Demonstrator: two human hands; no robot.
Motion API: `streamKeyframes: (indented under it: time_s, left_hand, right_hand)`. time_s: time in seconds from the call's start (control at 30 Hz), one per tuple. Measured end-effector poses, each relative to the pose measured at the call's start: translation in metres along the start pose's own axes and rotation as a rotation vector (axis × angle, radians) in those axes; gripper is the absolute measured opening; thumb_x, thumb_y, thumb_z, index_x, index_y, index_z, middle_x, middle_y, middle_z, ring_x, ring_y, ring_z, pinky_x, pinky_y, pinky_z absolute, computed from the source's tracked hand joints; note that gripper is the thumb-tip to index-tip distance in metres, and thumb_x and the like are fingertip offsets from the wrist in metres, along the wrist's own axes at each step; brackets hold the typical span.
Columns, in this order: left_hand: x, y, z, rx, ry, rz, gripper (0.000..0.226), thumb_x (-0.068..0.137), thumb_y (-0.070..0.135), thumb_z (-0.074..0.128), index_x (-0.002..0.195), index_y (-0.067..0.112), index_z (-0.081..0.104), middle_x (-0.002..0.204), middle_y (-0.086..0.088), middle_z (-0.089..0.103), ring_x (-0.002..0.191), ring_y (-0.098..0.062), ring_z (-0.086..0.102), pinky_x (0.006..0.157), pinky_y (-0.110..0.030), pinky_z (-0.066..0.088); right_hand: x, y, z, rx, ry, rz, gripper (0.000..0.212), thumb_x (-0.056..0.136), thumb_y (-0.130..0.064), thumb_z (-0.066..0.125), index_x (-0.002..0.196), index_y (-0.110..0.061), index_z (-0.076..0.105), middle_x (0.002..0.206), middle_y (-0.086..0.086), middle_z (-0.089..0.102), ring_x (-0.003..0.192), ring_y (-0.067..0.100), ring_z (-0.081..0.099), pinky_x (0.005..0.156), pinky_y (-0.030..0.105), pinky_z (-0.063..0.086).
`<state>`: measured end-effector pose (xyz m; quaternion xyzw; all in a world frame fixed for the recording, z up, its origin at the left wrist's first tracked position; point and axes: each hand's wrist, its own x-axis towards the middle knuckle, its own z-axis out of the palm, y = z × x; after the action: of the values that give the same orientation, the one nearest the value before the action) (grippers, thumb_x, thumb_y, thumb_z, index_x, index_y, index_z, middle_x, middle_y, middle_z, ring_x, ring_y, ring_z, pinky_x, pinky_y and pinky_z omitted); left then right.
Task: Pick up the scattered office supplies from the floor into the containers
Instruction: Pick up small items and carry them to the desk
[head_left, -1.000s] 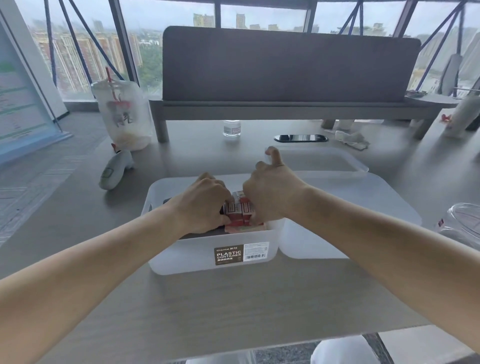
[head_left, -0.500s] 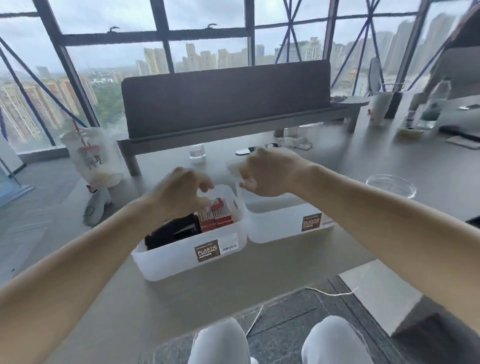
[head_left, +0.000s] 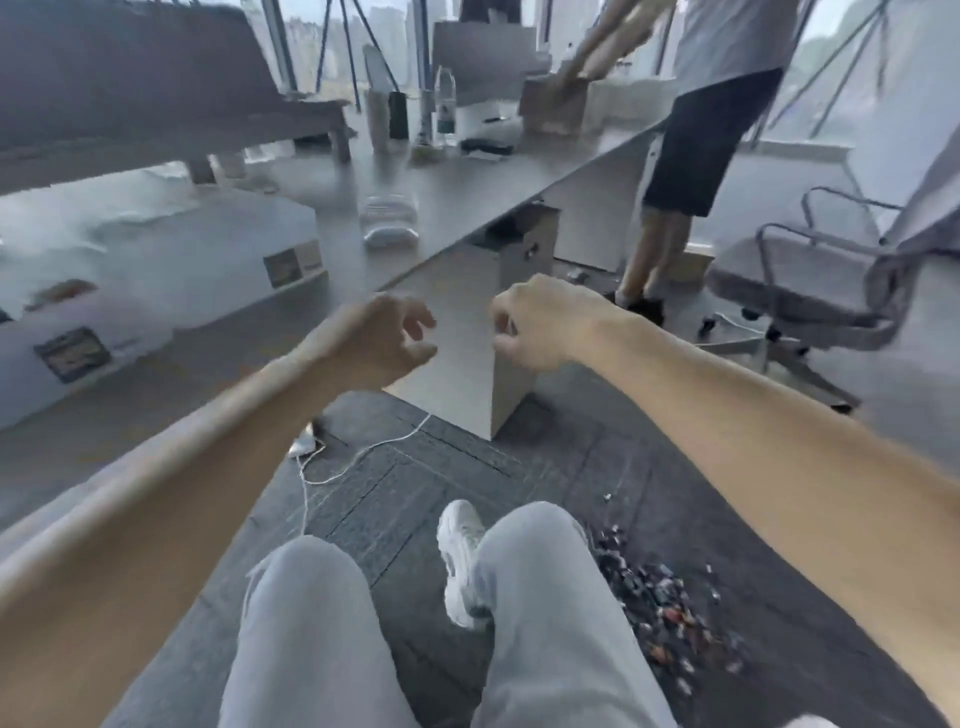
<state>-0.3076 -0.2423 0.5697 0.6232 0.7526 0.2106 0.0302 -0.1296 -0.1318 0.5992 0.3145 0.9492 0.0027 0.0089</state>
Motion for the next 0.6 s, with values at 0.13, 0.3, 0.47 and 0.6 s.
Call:
streamKeyframes:
  time_s: [0.13,0.3,0.47,0.6]
  left_hand:
    - [-0.027,0.062,0.057,-0.042,-0.138,0.07,0.03,0.089,0.034,0.07,0.116,0.021,0.066,0.094,0.007,0.067,0.085,-0.016,0.067,0.081,-0.037,0.058]
    - [-0.063,0.096,0.122,-0.064,-0.208,0.121,0.059,0.084,0.039,0.071,0.13,0.013,0.045,0.088,0.004,0.067,0.086,-0.023,0.065,0.079,-0.042,0.056]
    - [-0.095,0.11,0.161,-0.019,-0.311,0.153,0.046,0.088,0.041,0.067,0.125,0.015,0.058,0.103,0.002,0.07,0.098,-0.022,0.063,0.087,-0.036,0.053]
    - [-0.116,0.12,0.18,0.018,-0.435,0.169,0.028,0.089,0.039,0.066,0.11,0.02,0.069,0.108,0.0,0.07,0.094,-0.02,0.065,0.087,-0.038,0.055]
  right_hand:
    - [-0.103,0.03,0.02,0.006,-0.073,0.202,0.03,0.094,-0.039,0.055,0.112,-0.019,0.069,0.109,0.004,0.066,0.09,0.028,0.064,0.077,0.038,0.053]
    - [-0.195,0.049,0.058,-0.032,-0.114,0.419,0.025,0.096,-0.036,0.052,0.102,-0.017,0.069,0.102,0.006,0.064,0.086,0.029,0.062,0.074,0.04,0.052]
    - [-0.253,0.051,0.091,-0.035,-0.088,0.547,0.025,0.098,-0.036,0.051,0.099,-0.016,0.065,0.1,0.007,0.059,0.085,0.031,0.059,0.071,0.037,0.047]
    - [-0.286,0.056,0.115,0.032,-0.066,0.628,0.026,0.099,-0.035,0.05,0.102,-0.016,0.067,0.101,0.007,0.062,0.086,0.031,0.061,0.069,0.036,0.046]
